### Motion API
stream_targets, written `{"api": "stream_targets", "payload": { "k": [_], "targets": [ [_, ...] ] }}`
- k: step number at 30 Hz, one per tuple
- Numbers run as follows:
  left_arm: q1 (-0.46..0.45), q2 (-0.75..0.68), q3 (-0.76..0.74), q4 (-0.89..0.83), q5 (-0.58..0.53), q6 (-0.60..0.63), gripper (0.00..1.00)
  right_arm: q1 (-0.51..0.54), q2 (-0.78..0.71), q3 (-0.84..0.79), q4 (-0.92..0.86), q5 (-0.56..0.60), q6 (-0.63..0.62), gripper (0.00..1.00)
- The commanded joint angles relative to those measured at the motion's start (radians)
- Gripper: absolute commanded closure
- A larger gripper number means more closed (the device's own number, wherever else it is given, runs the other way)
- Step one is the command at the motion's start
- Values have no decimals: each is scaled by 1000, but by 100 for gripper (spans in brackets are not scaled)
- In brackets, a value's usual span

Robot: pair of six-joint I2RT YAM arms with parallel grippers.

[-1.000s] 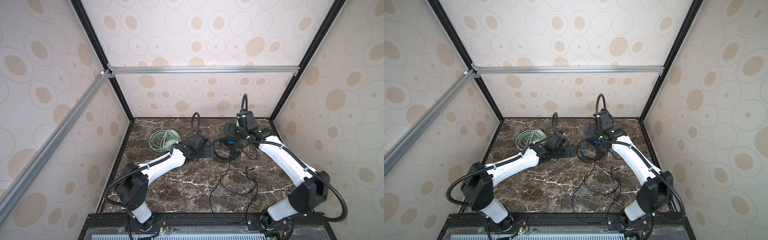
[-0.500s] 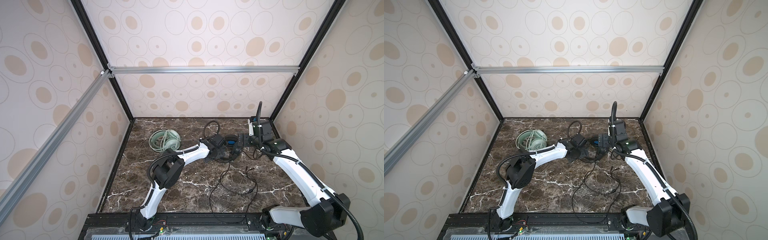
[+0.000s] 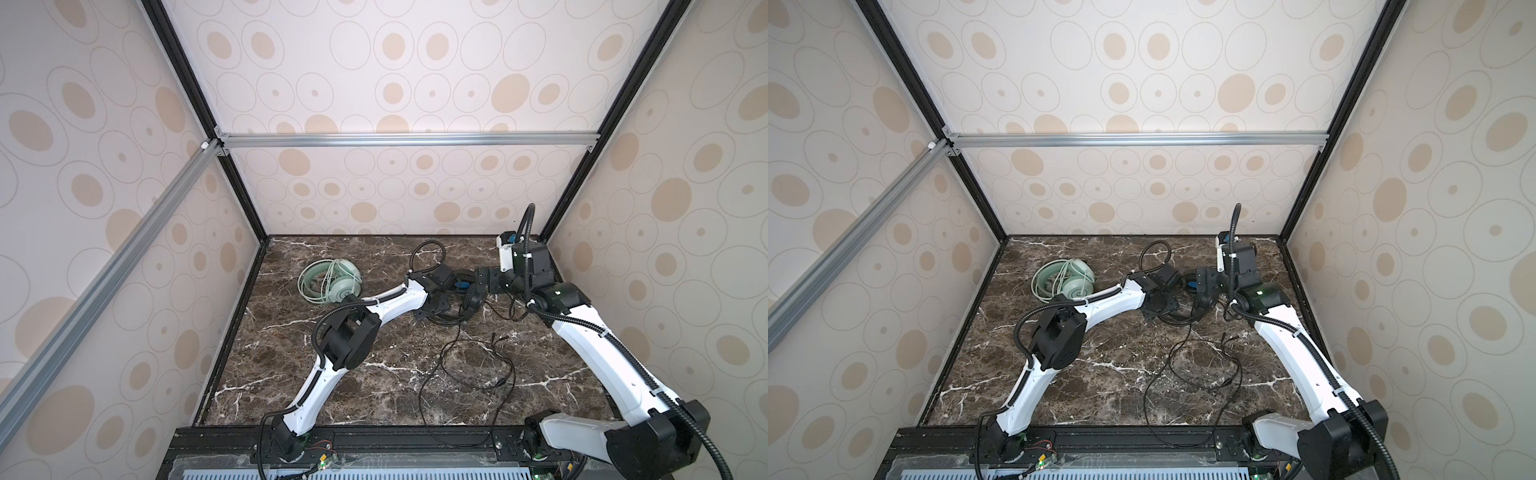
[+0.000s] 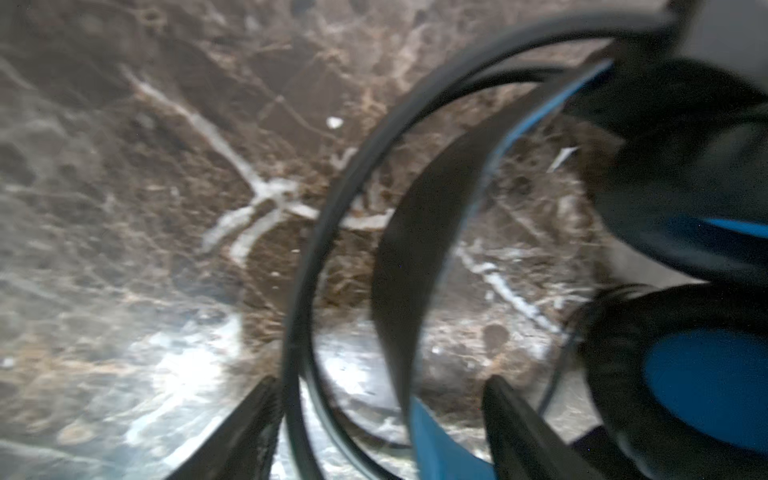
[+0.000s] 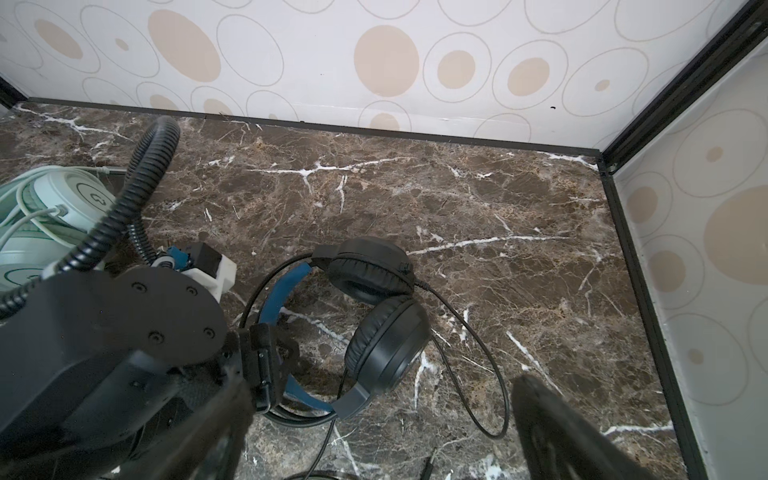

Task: Wrap the headphones

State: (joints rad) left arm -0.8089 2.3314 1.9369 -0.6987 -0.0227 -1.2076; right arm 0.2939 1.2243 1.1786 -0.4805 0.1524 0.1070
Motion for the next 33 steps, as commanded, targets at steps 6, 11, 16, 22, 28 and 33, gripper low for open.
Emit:
{"api": "stream_targets", "payload": {
  "k": [6, 11, 16, 22, 28, 33],
  "targets": [
    [43, -16, -23, -81, -85, 58, 72, -5, -25, -25, 24, 22, 15, 2],
    [109, -124, -150, -18, -119, 218, 100, -6, -40, -50, 16, 21, 36, 3],
    [167, -142, -207, 67, 70, 532, 100, -6, -44, -54, -7, 19, 40, 4],
    [185, -170, -224, 6, 74, 776, 100, -4, -47, -45, -28, 15, 49, 6],
    [186, -141, -187, -28, 1, 746, 81, -4, -52, -54, -36, 3, 64, 7],
    [185, -129, -104, -87, -38, 701, 59, -4, -49, -58, -36, 1, 73, 8]
  ]
}}
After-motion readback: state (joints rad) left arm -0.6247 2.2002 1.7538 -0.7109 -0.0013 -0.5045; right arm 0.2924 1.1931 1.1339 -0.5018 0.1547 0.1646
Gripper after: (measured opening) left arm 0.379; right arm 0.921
